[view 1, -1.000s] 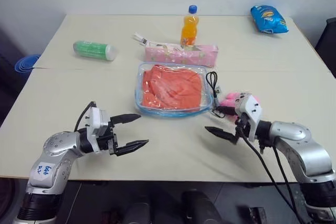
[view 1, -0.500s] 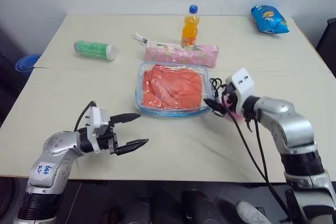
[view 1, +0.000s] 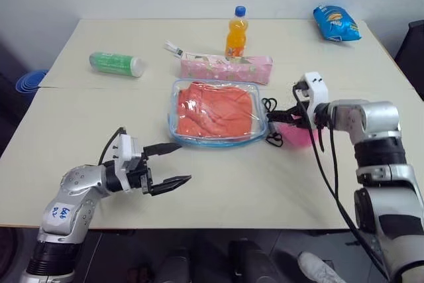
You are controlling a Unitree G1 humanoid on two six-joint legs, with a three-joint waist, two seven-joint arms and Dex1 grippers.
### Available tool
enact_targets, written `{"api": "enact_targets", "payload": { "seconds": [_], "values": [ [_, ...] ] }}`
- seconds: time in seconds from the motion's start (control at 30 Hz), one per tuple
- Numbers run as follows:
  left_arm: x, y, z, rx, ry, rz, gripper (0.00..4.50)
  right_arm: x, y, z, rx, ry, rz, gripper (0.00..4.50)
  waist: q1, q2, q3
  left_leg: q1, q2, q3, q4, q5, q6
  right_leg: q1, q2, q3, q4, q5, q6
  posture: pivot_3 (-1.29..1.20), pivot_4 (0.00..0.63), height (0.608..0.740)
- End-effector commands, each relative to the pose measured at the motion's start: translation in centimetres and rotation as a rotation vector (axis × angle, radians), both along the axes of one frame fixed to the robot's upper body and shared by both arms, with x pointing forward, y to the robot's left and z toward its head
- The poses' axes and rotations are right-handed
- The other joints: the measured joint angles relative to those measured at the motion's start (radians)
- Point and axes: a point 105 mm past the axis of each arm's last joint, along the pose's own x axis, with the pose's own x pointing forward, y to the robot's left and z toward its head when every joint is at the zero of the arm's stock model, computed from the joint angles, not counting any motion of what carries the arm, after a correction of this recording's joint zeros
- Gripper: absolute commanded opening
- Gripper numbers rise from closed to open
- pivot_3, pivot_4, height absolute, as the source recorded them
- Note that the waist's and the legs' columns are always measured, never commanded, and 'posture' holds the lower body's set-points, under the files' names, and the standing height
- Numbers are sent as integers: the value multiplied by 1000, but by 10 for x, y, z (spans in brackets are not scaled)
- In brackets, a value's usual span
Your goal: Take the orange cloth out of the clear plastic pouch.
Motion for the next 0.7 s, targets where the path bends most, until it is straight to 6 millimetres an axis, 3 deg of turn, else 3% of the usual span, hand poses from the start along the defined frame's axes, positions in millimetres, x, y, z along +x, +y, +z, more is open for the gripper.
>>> {"api": "enact_targets", "payload": {
  "seconds": [0.03,0.07,0.17,0.33,0.63,0.7],
  "values": [
    [-2,-3,5,4,-31,-7,4500,4,-4,6,-4,-1,32,4482,0,0,0,0,0,0,0,0,0,0,0,0,0,0,0,0,150,740],
    [-2,-3,5,3,-31,-7,4500,6,-4,4,-17,2,45,4482,0,0,0,-1,0,0,0,0,0,0,0,0,0,0,0,0,150,740],
    [-2,-4,4,0,-30,-6,4500,11,-2,0,-44,11,65,3913,0,0,0,-1,0,0,0,0,0,0,0,0,1,0,0,0,150,740],
    [-3,-4,5,-5,-32,-4,4500,16,10,-5,-63,15,99,2203,-4,0,0,-1,0,0,0,0,0,0,0,0,1,0,0,0,150,740],
    [-7,-8,18,-56,-60,-33,4500,17,22,-8,-57,29,138,2203,-9,0,0,0,0,0,1,0,-1,0,0,0,1,0,0,0,150,740],
    [-6,-11,22,-74,-69,-32,4500,17,21,-8,-59,26,141,1833,-10,0,0,0,0,0,1,0,-1,0,0,0,1,0,0,0,150,740]
  ]
}}
